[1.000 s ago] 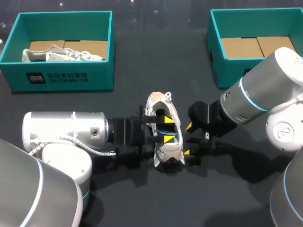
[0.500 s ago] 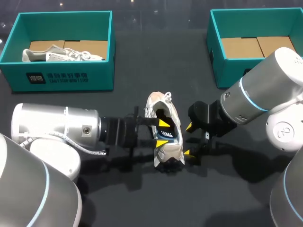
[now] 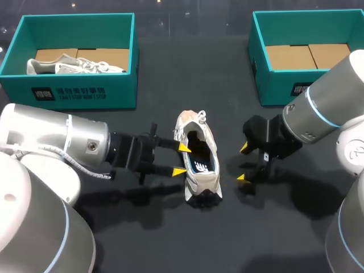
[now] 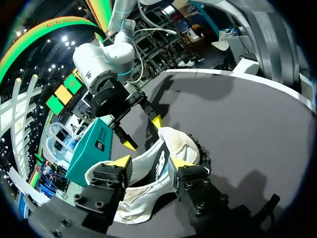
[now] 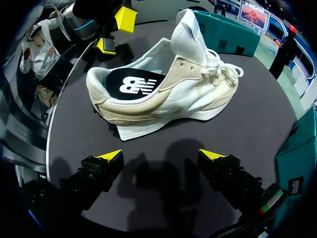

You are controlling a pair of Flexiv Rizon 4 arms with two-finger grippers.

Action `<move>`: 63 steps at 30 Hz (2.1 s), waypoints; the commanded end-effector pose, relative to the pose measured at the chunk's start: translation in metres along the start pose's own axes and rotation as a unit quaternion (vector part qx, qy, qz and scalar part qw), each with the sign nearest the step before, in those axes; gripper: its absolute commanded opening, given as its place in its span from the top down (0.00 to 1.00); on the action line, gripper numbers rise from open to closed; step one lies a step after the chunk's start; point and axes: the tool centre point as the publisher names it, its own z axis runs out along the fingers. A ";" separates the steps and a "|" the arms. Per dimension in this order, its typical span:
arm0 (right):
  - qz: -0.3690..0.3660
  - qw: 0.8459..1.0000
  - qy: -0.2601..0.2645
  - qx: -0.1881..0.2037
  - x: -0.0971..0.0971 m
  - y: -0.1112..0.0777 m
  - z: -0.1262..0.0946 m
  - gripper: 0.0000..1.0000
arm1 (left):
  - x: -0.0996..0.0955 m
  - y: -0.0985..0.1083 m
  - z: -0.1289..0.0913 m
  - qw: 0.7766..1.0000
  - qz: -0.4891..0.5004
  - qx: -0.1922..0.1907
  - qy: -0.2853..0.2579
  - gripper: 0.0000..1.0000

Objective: Take the shoe out of the shoebox, open the shoe tongue, remove and reinsert the insole, then place the shoe into the shoebox

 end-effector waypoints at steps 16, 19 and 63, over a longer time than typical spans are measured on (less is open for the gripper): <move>0.005 1.000 -0.003 -0.005 0.003 -0.023 -0.044 0.00 | -0.024 0.019 -0.071 0.980 0.067 0.001 0.185 0.51; 0.005 1.000 -0.003 -0.005 0.003 -0.023 -0.044 0.00 | -0.028 0.019 -0.079 0.972 0.090 0.004 0.219 0.56; 0.048 0.998 -0.031 0.005 -0.015 -0.049 -0.091 0.00 | -0.046 -0.007 -0.029 0.818 0.320 0.044 0.476 1.00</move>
